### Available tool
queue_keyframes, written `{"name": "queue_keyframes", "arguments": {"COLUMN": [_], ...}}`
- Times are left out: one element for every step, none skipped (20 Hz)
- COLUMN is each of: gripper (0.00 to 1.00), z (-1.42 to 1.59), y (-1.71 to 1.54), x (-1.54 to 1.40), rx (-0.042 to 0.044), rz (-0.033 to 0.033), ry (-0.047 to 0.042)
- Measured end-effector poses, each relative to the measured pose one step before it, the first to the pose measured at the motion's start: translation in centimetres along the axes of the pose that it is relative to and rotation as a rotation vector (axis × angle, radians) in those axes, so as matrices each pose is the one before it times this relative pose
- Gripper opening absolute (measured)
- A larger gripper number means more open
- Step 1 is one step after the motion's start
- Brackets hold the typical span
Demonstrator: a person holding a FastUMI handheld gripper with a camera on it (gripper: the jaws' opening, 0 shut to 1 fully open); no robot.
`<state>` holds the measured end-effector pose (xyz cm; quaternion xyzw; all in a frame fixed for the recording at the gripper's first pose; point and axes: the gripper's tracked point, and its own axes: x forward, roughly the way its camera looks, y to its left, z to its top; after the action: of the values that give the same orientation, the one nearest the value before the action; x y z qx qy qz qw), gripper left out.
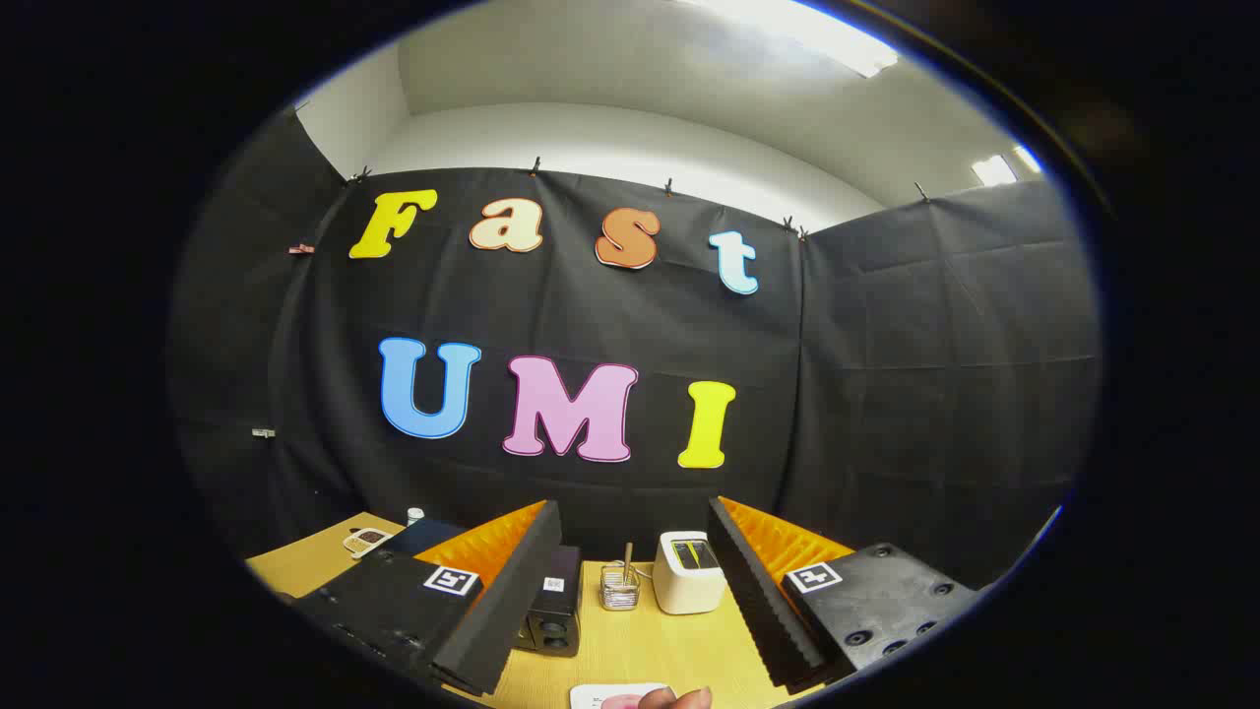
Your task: Open the toaster oven, put the food inside, and close the toaster oven door.
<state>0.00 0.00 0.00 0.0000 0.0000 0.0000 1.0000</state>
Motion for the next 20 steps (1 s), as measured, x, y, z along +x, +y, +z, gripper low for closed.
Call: {"name": "queue_keyframes", "arguments": {"gripper": [0.97, 0.97, 0.97, 0.97, 0.97, 0.97, 0.97, 0.97, 0.97, 0.97, 0.97, 0.97, 0.97, 0.97, 0.97, 0.97, 0.97, 0.97, 0.97, 0.97], "z": [0.076, 0.048, 0.022, -0.117, -0.064, -0.212, -0.023, -0.087, -0.017, -0.079, -0.013, -0.004, 0.010, 0.012, -0.100, -0.176, -0.094, -0.150, -0.014, -0.161], "y": [0.049, 0.022, 0.004, 0.103, 0.133, 0.030, -0.010, -0.082, 0.029, 0.041, -0.093, -0.125, -0.110, -0.182, -0.128, -0.069, -0.085, -0.109, 0.006, -0.005], "x": [-0.022, -0.189, -0.075, -0.014, -0.040, -0.081, -0.038, 0.025, 0.017, 0.019, 0.079, 0.140, 0.071, 0.076, -0.003, 0.054, 0.096, 0.211, 0.130, 0.066], "rx": [0.00247, -0.00060, -0.00205, -0.00353, -0.00276, -0.00150, 0.00021, -0.00005, -0.00117, -0.00183, -0.00046, 0.00158, 0.00280, 0.00340, 0.00229, 0.00191, 0.00220, 0.00215, 0.00199, 0.00212], "rz": [0.00197, 0.00048, 0.00100, 0.00189, 0.00259, 0.00108, 0.00161, -0.00004, 0.00221, 0.00160, 0.00088, 0.00078, -0.00143, -0.00132, -0.00153, -0.00045, -0.00053, -0.00014, 0.00039, 0.00136], "ry": [-0.00111, -0.00121, -0.00146, 0.00153, 0.00252, 0.00104, -0.00041, -0.00035, 0.00001, 0.00020, 0.00005, -0.00109, -0.00153, -0.00178, 0.00278, 0.00210, 0.00168, 0.00080, -0.00054, 0.00033]}}
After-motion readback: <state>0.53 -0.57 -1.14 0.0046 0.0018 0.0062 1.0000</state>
